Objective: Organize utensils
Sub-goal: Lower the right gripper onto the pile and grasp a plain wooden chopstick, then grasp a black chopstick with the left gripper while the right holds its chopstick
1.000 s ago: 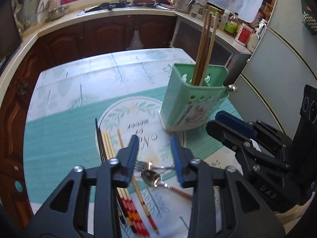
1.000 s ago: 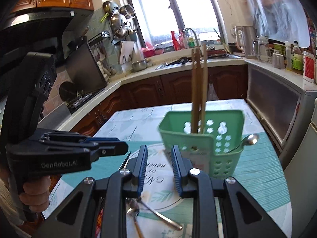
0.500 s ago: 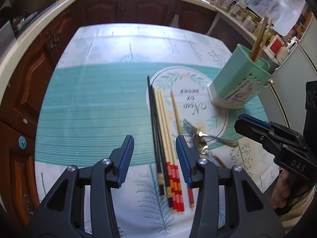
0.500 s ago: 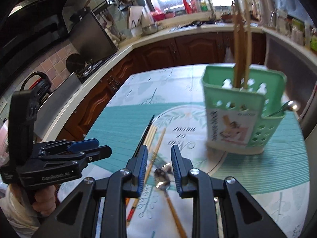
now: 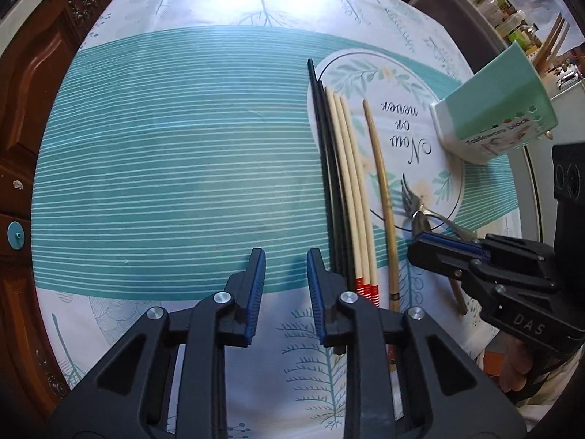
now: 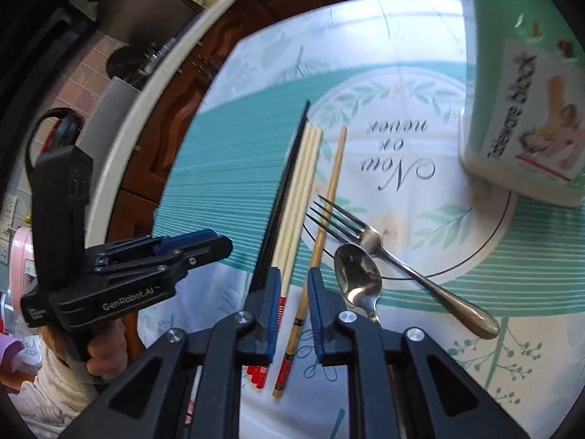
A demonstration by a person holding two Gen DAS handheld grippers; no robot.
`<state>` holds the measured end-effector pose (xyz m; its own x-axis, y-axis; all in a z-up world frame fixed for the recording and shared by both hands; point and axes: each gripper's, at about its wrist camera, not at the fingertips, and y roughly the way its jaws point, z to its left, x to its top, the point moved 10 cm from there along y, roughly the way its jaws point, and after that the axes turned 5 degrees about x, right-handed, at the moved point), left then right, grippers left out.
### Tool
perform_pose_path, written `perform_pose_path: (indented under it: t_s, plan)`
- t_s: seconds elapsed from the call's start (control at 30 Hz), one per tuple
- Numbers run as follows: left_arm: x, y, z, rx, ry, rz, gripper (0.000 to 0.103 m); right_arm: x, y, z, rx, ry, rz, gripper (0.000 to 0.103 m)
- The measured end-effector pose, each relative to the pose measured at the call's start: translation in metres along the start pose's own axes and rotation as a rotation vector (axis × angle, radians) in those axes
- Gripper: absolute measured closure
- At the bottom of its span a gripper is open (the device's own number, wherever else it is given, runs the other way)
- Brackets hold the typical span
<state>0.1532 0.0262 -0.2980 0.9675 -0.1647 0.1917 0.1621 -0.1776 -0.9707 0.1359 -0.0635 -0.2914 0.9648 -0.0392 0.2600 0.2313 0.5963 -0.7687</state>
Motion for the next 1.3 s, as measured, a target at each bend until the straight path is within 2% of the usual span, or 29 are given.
perform_pose_path:
  t_s: [0.3,0.7,0.8,1.03,1.3]
  plan:
    - [0.000,-0.001,-0.002,-0.012,0.021,0.006,0.083,0.006,0.030,-0.004,-0.137,0.003,0.085,0.092]
    - [-0.001,-0.004,-0.002,-0.021,0.048,0.013,0.083,0.013,0.033,-0.003,-0.340,-0.131,0.110,0.096]
    - [0.001,0.000,-0.004,-0.022,0.049,0.032,0.083,0.013,0.029,-0.008,-0.324,-0.104,0.118,0.097]
    - [0.012,0.008,-0.015,-0.023,0.050,0.077,0.082,0.018,0.025,-0.013,-0.356,-0.111,0.113,0.096]
    - [0.021,0.011,-0.025,0.023,0.064,0.102,0.082,0.021,0.029,-0.009,-0.331,-0.126,0.085,0.096]
